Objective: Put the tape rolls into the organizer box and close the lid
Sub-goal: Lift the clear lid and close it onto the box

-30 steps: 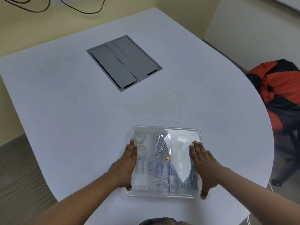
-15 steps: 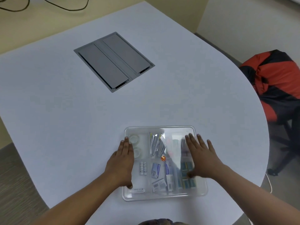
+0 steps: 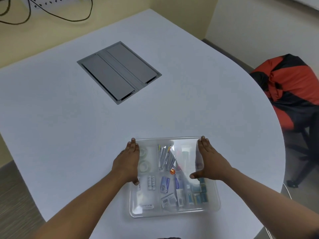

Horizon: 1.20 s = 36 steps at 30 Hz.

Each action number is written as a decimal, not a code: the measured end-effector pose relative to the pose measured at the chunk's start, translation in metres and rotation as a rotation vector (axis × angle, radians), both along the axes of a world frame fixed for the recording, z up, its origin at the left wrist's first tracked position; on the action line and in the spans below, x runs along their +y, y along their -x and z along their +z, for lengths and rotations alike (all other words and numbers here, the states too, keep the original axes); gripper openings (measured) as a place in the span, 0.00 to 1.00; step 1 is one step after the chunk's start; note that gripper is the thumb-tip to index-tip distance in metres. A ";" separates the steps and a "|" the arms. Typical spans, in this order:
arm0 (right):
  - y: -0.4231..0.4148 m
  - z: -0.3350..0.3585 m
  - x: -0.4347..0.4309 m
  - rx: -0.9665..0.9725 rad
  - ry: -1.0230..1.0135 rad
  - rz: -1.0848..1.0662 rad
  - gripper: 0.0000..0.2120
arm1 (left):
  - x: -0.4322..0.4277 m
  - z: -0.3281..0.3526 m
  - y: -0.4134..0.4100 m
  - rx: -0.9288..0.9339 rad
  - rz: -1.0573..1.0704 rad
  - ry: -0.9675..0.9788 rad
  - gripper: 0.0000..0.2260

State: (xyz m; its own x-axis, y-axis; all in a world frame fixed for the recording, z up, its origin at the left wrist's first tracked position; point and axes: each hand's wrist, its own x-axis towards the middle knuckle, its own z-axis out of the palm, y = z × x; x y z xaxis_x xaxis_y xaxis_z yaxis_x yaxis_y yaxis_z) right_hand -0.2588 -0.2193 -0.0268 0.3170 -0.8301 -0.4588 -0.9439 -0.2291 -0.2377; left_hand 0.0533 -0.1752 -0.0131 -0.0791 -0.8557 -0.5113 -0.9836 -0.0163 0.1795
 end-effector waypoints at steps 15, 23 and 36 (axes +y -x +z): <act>0.005 -0.013 0.126 -0.129 0.222 -0.180 0.45 | 0.131 -0.025 0.019 0.289 0.158 0.340 0.39; 0.012 -0.026 0.170 0.007 0.177 -0.084 0.45 | 0.169 -0.053 0.027 0.238 0.096 0.284 0.41; 0.014 -0.030 0.167 0.125 0.121 -0.007 0.48 | 0.171 -0.057 0.028 0.133 0.034 0.280 0.46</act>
State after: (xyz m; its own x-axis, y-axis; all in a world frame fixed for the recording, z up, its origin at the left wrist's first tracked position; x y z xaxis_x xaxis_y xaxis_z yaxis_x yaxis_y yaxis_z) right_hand -0.2733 -0.0520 -0.0563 0.2576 -0.8836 -0.3910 -0.9661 -0.2422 -0.0890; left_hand 0.0250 -0.0045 -0.0699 -0.0986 -0.9652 -0.2424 -0.9511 0.0197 0.3083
